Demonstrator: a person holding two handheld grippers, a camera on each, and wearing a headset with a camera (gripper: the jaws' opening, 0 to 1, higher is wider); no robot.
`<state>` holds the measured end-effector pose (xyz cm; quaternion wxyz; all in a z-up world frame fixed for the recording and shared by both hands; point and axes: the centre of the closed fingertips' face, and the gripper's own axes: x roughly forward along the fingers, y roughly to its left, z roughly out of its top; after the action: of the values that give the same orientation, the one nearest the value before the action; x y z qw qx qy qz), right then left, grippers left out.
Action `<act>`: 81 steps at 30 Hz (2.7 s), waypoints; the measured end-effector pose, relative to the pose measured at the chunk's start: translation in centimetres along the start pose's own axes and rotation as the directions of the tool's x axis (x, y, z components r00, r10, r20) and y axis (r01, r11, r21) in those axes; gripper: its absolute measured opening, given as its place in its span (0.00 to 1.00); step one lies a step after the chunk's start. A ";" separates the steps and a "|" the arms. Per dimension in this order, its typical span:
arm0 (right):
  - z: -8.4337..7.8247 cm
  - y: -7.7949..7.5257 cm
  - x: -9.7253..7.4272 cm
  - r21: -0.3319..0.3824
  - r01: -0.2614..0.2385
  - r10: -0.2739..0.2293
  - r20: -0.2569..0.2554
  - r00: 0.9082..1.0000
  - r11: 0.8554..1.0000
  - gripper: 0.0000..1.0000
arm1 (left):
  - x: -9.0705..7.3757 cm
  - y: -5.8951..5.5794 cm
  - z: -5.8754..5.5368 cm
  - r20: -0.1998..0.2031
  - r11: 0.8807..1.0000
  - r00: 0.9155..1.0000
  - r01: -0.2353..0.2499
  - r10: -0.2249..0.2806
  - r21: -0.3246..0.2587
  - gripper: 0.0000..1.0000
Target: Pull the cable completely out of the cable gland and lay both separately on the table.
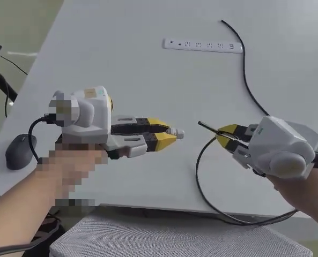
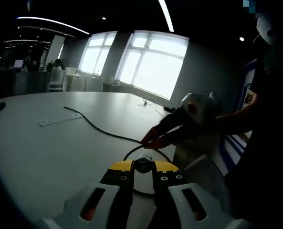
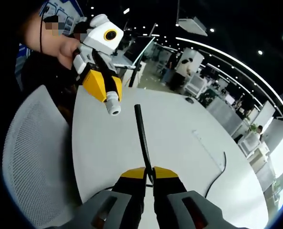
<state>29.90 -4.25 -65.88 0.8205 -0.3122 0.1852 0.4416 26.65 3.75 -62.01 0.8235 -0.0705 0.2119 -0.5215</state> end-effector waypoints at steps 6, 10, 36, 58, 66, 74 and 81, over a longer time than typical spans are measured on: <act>1.0 -0.2 0.1 0.016 -0.002 0.002 0.016 1.000 1.000 0.00 | -0.1 0.2 -0.4 0.003 1.000 1.000 -0.007 0.007 -0.003 0.15; 1.6 -0.6 0.4 0.019 0.003 -0.003 0.013 1.000 1.000 0.00 | -0.4 0.5 -0.8 0.000 1.000 1.000 -0.015 0.015 -0.005 0.15; 10.2 -1.7 5.2 0.166 -0.059 0.049 0.067 0.997 0.984 0.00 | -3.7 2.9 -4.9 -0.016 0.999 0.999 -0.033 0.033 0.005 0.15; 12.1 1.8 13.4 0.174 -0.171 0.177 -0.018 0.984 0.970 0.00 | -6.3 6.3 -8.5 -0.046 0.999 0.999 -0.026 0.027 0.023 0.15; 11.5 4.5 17.2 0.048 -0.240 0.244 -0.085 0.966 0.969 0.00 | -6.8 7.6 -9.9 -0.052 1.000 0.998 -0.031 0.031 0.002 0.15; 10.3 7.7 21.0 0.000 -0.335 0.332 -0.134 0.934 0.942 0.00 | -7.1 8.8 -12.3 -0.071 0.998 0.996 -0.049 0.045 -0.044 0.15; 10.2 9.3 23.0 -0.017 -0.386 0.379 -0.154 0.912 0.922 0.00 | -7.3 10.0 -13.7 -0.072 0.994 0.996 -0.064 0.057 -0.092 0.15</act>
<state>34.81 20.58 -74.94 0.6947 -0.3210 0.2924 0.5735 26.47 16.12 -75.76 0.8269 -0.0849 0.2667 -0.4877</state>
